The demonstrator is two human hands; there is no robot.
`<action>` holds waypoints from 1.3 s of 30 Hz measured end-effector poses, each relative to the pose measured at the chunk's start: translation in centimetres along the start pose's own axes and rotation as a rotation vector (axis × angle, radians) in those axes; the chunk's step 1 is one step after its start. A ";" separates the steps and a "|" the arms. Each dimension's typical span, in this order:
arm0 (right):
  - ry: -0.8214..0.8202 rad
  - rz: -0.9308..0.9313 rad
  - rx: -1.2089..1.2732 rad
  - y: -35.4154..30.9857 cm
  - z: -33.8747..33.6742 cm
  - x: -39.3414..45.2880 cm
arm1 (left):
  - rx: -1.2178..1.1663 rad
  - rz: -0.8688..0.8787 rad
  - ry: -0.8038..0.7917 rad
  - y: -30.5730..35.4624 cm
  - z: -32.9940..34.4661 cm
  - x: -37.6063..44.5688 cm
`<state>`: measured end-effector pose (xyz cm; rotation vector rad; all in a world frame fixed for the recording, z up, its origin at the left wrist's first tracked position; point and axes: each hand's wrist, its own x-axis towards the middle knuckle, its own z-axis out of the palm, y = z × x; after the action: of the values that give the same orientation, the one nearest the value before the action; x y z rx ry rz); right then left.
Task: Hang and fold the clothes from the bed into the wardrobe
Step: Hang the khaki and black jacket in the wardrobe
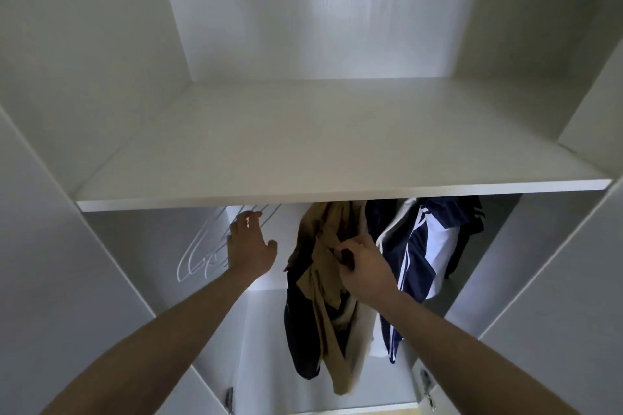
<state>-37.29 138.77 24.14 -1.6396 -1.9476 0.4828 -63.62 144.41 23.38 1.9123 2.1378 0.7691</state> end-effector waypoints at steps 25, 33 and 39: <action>-0.080 -0.013 0.092 -1.9 -0.5 -7.0 | -0.399 -0.075 -0.118 1.0 -3.8 -4.3; -0.058 0.082 0.208 -1.9 -0.4 -15.1 | -0.426 -0.105 -0.240 1.9 -5.5 -15.4; -0.087 0.273 0.312 -1.7 0.8 -23.7 | -0.398 -0.111 -0.468 1.7 -5.9 -25.3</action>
<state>-36.50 115.35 20.41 -1.7047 -1.6119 0.9280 -60.71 118.58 24.01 1.5625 1.6477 0.5948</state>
